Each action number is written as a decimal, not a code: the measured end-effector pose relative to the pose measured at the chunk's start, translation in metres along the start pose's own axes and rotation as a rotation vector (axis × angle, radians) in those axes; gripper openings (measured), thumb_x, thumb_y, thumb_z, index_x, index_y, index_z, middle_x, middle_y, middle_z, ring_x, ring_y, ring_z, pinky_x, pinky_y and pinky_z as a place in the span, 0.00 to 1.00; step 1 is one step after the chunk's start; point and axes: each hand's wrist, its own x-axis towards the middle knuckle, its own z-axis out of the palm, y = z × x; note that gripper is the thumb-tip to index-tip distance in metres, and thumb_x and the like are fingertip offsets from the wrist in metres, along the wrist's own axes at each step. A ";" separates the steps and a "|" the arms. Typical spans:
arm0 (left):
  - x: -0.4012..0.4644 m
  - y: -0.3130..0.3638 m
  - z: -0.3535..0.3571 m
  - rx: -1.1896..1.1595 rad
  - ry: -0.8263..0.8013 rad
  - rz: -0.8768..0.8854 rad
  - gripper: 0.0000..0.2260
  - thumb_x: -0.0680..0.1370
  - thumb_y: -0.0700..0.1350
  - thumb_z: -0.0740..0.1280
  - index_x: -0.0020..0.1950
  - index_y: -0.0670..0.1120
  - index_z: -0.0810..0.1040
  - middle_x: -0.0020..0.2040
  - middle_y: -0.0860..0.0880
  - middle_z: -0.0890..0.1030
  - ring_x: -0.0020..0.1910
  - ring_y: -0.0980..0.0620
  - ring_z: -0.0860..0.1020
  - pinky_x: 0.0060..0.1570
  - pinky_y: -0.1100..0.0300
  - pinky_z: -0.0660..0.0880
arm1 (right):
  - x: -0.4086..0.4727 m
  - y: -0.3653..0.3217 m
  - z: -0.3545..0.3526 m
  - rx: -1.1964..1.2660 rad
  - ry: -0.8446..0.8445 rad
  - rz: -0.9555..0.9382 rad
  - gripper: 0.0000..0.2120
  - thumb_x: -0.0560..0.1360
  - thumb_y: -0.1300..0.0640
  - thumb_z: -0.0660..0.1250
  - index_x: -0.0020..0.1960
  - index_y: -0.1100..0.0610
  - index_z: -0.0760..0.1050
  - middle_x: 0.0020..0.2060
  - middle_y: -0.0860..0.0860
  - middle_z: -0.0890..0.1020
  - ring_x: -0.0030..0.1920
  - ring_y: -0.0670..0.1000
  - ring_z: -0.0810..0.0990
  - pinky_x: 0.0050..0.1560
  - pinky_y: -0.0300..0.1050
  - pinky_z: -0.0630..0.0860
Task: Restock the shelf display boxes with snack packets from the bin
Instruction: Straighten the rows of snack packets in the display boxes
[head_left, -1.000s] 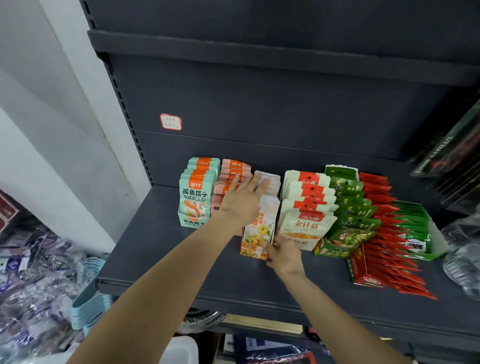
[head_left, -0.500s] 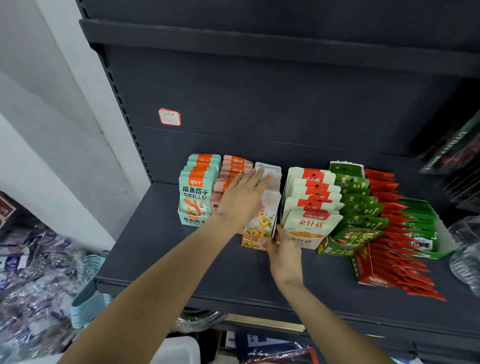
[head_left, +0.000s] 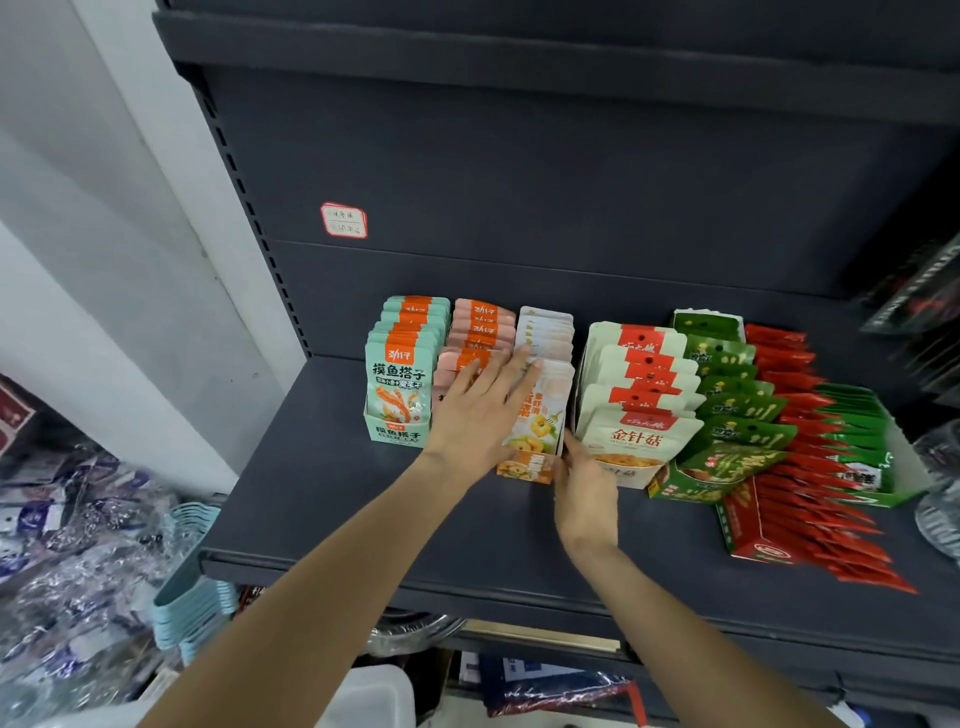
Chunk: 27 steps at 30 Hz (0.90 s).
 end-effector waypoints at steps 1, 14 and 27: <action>0.002 0.000 0.000 0.005 0.001 -0.002 0.47 0.72 0.60 0.69 0.77 0.47 0.40 0.78 0.46 0.45 0.77 0.47 0.47 0.73 0.50 0.45 | 0.000 -0.002 0.001 0.002 0.006 -0.014 0.18 0.80 0.60 0.59 0.69 0.52 0.68 0.54 0.55 0.81 0.54 0.57 0.80 0.50 0.50 0.77; 0.007 -0.004 -0.016 -0.197 0.055 0.024 0.38 0.76 0.58 0.64 0.77 0.48 0.47 0.78 0.49 0.51 0.76 0.50 0.51 0.73 0.53 0.50 | -0.005 -0.036 -0.049 -0.047 0.032 -0.279 0.18 0.80 0.60 0.60 0.69 0.57 0.69 0.58 0.54 0.78 0.56 0.52 0.78 0.56 0.45 0.75; 0.069 0.008 -0.031 -0.262 -0.143 -0.040 0.25 0.82 0.54 0.50 0.77 0.51 0.47 0.78 0.47 0.49 0.77 0.49 0.48 0.74 0.50 0.47 | 0.068 -0.025 -0.127 -0.454 -0.063 -0.346 0.28 0.79 0.44 0.57 0.75 0.54 0.59 0.75 0.52 0.60 0.74 0.53 0.59 0.74 0.50 0.55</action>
